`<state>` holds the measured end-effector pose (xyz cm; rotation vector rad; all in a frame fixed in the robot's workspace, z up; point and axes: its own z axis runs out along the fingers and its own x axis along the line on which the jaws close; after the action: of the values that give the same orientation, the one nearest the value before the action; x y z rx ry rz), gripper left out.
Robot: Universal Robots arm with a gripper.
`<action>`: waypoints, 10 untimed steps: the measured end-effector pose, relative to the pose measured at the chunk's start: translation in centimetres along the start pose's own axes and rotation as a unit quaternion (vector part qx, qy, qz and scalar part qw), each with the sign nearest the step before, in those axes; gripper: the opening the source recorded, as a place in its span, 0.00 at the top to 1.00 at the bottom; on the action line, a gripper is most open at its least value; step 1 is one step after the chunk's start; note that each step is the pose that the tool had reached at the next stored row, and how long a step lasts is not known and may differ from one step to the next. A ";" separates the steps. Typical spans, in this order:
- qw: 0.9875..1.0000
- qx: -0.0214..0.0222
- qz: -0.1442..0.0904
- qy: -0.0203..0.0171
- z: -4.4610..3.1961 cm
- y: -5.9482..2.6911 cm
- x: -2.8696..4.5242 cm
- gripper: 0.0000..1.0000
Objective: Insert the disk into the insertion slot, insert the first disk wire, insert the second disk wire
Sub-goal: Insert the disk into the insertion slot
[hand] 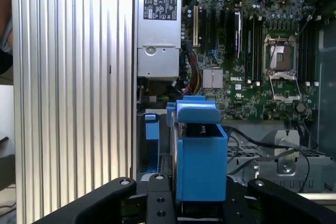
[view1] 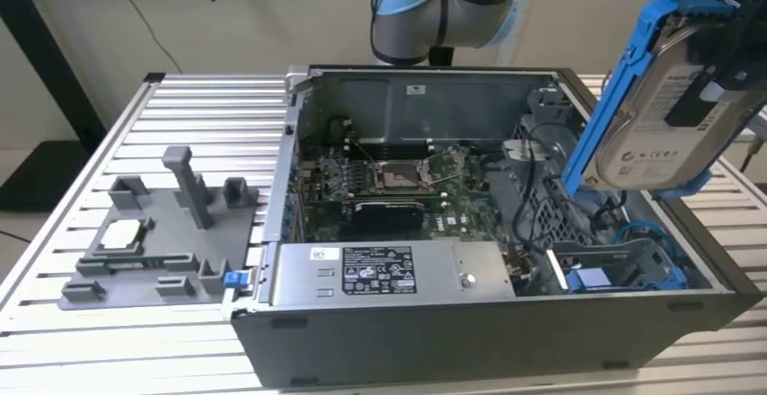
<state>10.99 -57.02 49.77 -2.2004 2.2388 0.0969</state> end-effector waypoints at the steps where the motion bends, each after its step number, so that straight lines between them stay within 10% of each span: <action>1: 1.000 0.000 0.000 0.000 0.10 -0.15 0.05 1.00; 10: 1.000 -0.003 0.000 0.000 1.29 -1.13 0.69 1.00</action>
<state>12.06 -57.67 48.41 -2.2031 2.2420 0.1033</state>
